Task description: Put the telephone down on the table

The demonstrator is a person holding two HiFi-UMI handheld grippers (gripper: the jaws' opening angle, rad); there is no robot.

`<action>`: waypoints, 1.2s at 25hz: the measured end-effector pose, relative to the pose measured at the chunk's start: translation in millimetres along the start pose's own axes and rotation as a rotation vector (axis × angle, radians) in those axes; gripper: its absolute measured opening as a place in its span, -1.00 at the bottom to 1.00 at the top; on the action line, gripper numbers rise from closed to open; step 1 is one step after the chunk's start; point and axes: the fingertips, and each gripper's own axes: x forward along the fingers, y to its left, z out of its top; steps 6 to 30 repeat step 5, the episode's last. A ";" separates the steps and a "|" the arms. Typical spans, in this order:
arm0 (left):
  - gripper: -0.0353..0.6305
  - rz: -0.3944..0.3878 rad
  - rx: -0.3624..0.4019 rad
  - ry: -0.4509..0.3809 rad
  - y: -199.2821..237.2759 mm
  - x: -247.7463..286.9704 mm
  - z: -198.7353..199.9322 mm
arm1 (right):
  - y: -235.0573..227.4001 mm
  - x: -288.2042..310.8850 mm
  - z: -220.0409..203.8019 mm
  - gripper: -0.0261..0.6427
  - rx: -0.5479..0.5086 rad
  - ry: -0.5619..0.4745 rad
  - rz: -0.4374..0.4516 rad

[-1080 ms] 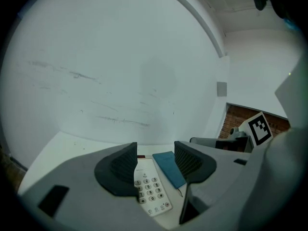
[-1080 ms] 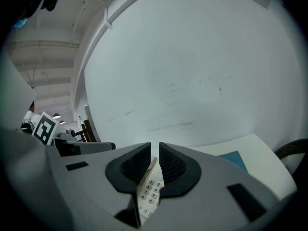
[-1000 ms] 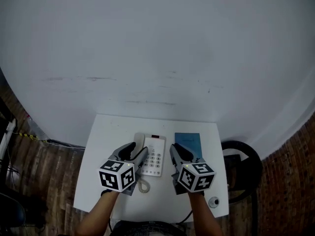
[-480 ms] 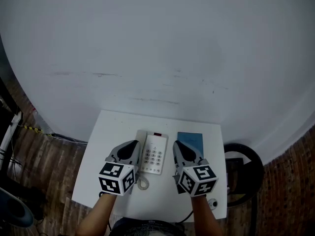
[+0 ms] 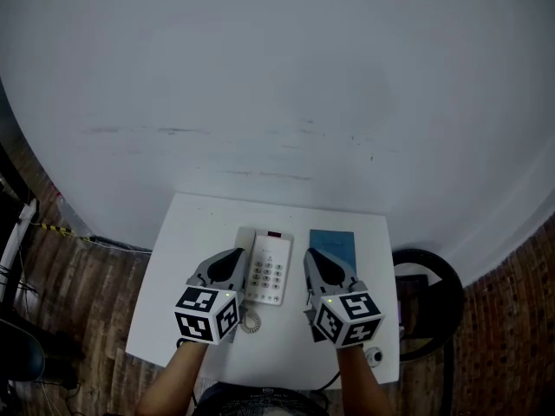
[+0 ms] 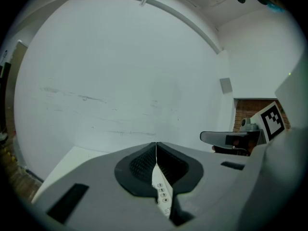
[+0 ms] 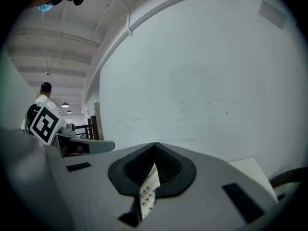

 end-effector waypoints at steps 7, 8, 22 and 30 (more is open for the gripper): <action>-0.86 -0.003 -0.006 0.000 -0.2 2.0 -0.9 | -1.4 0.6 -0.4 -0.92 -0.003 -0.001 -0.003; -0.86 -0.003 -0.006 0.000 -0.2 2.0 -0.9 | -1.4 0.6 -0.4 -0.92 -0.003 -0.001 -0.003; -0.86 -0.003 -0.006 0.000 -0.2 2.0 -0.9 | -1.4 0.6 -0.4 -0.92 -0.003 -0.001 -0.003; -0.86 -0.003 -0.006 0.000 -0.2 2.0 -0.9 | -1.4 0.6 -0.4 -0.92 -0.003 -0.001 -0.003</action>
